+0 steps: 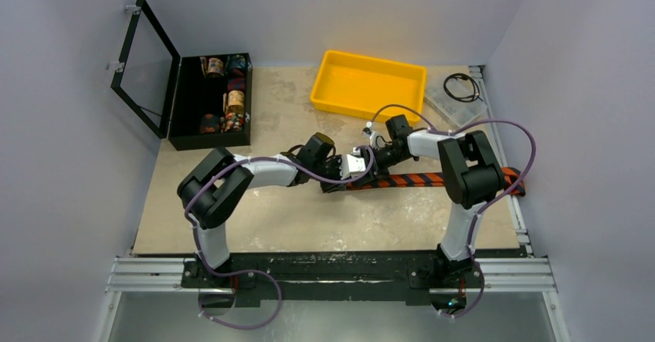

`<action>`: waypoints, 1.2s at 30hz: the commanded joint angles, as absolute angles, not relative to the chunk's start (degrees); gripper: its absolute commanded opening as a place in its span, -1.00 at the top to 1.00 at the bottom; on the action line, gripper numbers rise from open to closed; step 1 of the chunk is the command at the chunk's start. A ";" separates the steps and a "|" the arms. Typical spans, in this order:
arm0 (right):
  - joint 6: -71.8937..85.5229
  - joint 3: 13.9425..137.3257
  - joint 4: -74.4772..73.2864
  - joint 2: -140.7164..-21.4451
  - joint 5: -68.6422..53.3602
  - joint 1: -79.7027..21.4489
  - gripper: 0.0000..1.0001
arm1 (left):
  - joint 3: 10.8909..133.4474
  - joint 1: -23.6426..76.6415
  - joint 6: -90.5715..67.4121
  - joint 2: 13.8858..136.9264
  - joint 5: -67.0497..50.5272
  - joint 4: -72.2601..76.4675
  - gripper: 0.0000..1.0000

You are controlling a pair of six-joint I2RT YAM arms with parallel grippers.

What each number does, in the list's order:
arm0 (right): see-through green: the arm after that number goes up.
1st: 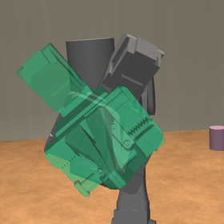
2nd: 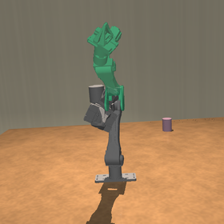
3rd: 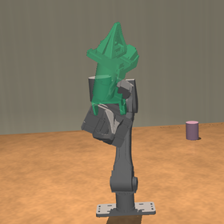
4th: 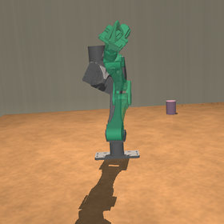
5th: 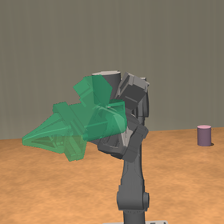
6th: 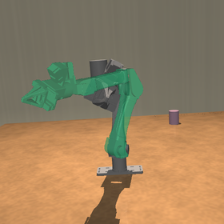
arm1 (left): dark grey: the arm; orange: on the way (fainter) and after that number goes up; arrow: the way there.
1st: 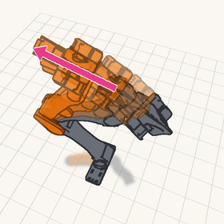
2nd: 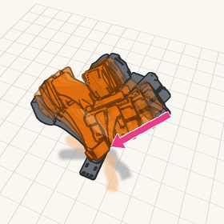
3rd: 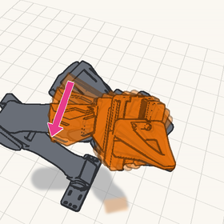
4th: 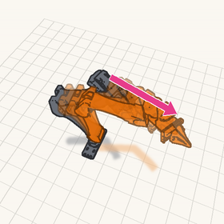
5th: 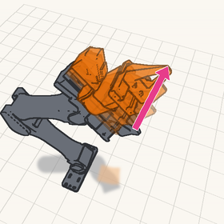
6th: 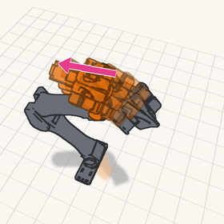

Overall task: Roll the ties
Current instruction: Roll the tie at the center of the board.

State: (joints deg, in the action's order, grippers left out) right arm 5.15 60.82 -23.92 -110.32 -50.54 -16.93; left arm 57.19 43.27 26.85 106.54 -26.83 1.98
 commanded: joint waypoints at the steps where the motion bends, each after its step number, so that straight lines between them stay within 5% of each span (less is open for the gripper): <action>1: 3.67 60.60 -23.85 -107.76 -52.44 -16.37 0.30 | 53.38 43.56 31.53 105.74 -26.12 -4.44 0.45; 12: 6.46 61.34 -21.65 -110.13 -52.73 -15.94 0.40 | 54.18 43.51 32.91 106.26 -26.52 -4.93 0.46; 18: 5.57 62.04 -22.01 -110.80 -50.02 -16.00 1.00 | 54.78 43.40 31.09 106.50 -26.68 -5.34 0.31; 24: 3.19 61.38 -22.99 -111.85 -44.50 -16.07 1.00 | 51.43 40.10 24.07 103.35 -31.62 1.25 -0.11; 36: 3.16 60.03 -21.64 -112.76 -40.99 -16.08 1.00 | 49.31 39.79 22.63 101.72 -34.98 8.87 -0.11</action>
